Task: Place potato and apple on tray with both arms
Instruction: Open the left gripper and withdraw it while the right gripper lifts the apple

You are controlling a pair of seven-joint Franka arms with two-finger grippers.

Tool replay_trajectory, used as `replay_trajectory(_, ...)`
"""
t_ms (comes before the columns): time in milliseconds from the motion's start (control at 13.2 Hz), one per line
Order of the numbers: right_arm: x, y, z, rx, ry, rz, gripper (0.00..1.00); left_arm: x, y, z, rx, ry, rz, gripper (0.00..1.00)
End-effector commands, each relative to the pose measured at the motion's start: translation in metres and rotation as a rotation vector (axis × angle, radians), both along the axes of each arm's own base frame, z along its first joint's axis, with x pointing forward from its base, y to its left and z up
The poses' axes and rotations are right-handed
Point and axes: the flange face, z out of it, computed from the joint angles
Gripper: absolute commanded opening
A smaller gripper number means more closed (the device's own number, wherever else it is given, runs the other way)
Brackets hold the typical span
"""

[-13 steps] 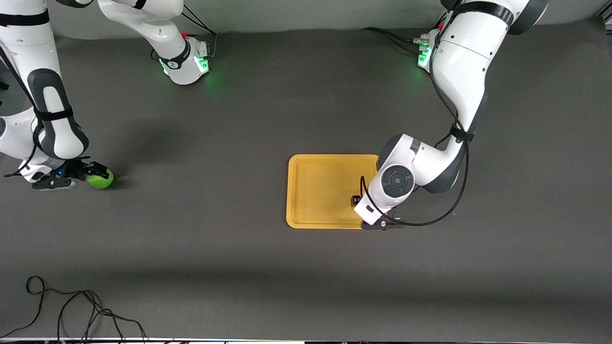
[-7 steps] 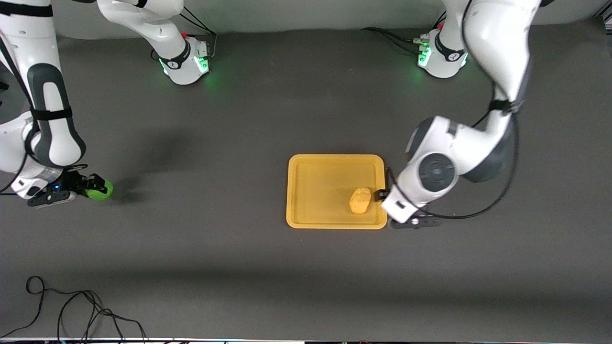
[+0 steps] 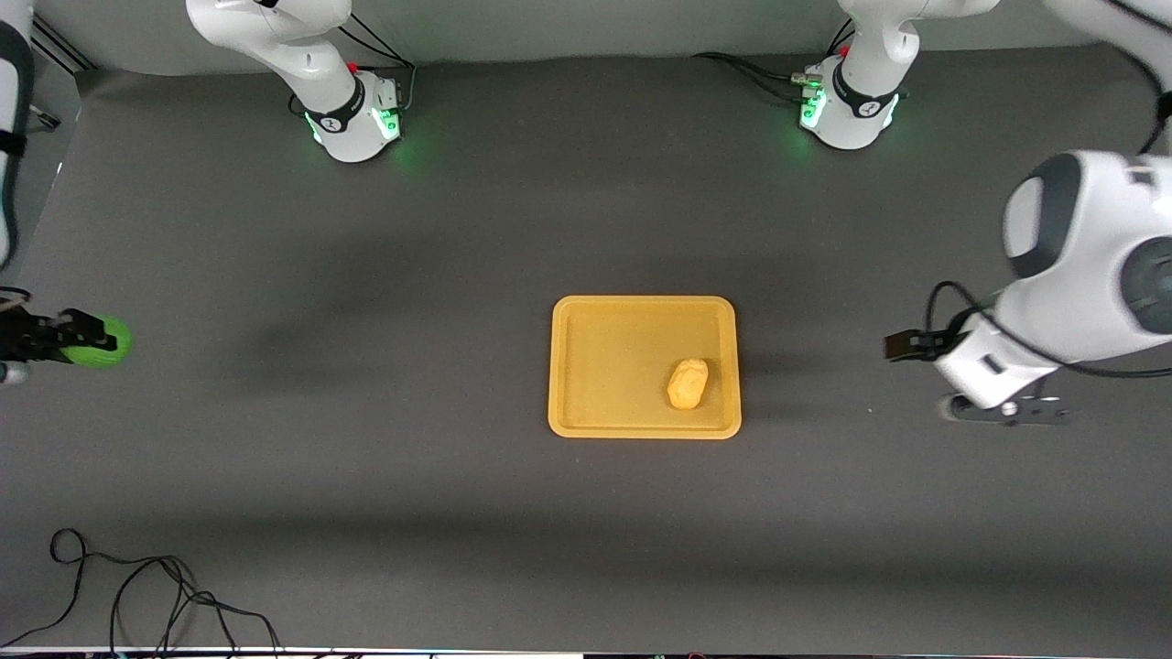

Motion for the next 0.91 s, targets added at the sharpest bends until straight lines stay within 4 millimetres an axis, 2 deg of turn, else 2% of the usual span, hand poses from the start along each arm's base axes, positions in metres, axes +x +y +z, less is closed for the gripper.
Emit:
replay_trajectory(0, 0.003, 0.051, 0.037, -0.021, 0.015, -0.022, 0.31, -0.017, 0.028, 0.03, 0.002, -0.026, -0.026, 1.0)
replay_trajectory(76, 0.003, 0.08, 0.046, -0.017, 0.018, -0.04, 0.31, -0.021, 0.039, 0.044, 0.003, -0.053, -0.01, 1.0)
replay_trajectory(228, 0.004, 0.154, 0.06, -0.023, 0.014, -0.077, 0.31, -0.027, 0.043, 0.059, 0.005, -0.078, -0.007, 1.0)
replay_trajectory(303, 0.005, 0.198, 0.066, -0.031, 0.002, -0.1, 0.31, -0.031, 0.044, 0.057, 0.007, -0.073, -0.006, 1.0)
replay_trajectory(455, 0.001, 0.307, 0.076, -0.056, -0.026, -0.179, 0.31, -0.036, 0.042, 0.058, 0.007, -0.113, -0.017, 1.0)
replay_trajectory(607, -0.009, 0.419, 0.059, -0.086, -0.034, -0.303, 0.31, -0.054, 0.043, 0.068, 0.01, -0.16, -0.06, 1.0)
replay_trajectory(683, -0.013, 0.471, 0.042, -0.08, -0.016, -0.371, 0.31, -0.064, 0.042, 0.072, 0.013, -0.157, -0.06, 1.0)
replay_trajectory(834, -0.023, 0.569, 0.021, -0.063, -0.036, -0.462, 0.31, -0.077, 0.039, 0.088, 0.0, -0.151, -0.056, 1.0)
